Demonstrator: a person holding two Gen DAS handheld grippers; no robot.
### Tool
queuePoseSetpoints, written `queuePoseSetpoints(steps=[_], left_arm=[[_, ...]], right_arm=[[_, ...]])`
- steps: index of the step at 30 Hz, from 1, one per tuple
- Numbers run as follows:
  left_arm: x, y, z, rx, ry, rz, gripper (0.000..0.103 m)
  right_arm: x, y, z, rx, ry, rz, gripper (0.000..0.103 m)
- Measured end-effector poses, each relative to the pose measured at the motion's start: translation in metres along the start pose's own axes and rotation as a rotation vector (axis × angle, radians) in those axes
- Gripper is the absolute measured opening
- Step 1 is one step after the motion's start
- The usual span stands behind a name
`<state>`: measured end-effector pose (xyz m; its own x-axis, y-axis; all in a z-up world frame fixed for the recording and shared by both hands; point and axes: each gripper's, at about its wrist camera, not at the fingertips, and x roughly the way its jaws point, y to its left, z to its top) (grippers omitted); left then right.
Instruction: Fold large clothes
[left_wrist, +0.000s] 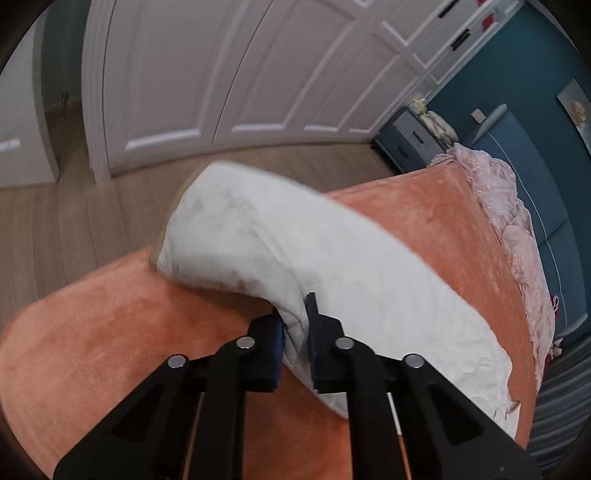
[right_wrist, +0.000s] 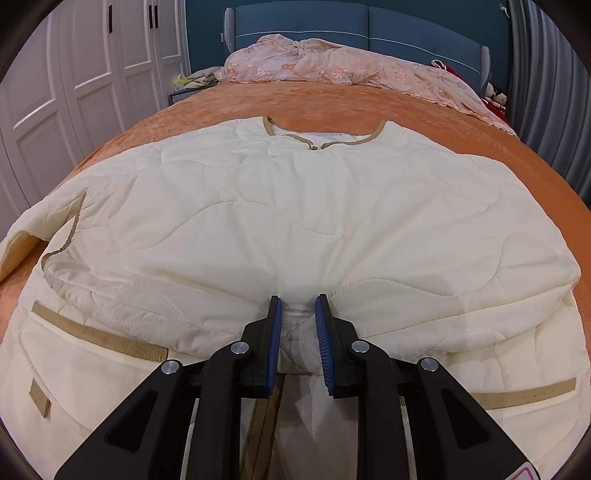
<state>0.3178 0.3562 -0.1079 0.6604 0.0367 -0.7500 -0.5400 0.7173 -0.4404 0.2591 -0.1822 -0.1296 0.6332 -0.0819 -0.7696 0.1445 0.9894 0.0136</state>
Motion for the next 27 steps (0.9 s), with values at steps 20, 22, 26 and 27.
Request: queuePoseSetpoints(steps=[20, 22, 26, 27], left_arm=[[-0.17, -0.39, -0.164, 0.834, -0.111, -0.5, 0.007], [-0.156, -0.411, -0.202, 0.878, -0.038, -0.514, 0.007], [-0.116, -0.42, -0.267, 0.92, 0.13, -0.51, 0.012], [-0.108, -0.415, -0.28, 0.923, 0.168, -0.5, 0.016]], right_arm=[[-0.073, -0.038, 0.002, 0.097, -0.135, 0.113, 0.047], [-0.088, -0.054, 0.001, 0.11, -0.15, 0.116, 0.051], [-0.104, -0.091, 0.004, 0.171, -0.165, 0.125, 0.058], [-0.106, -0.102, 0.005, 0.196, -0.167, 0.128, 0.059]])
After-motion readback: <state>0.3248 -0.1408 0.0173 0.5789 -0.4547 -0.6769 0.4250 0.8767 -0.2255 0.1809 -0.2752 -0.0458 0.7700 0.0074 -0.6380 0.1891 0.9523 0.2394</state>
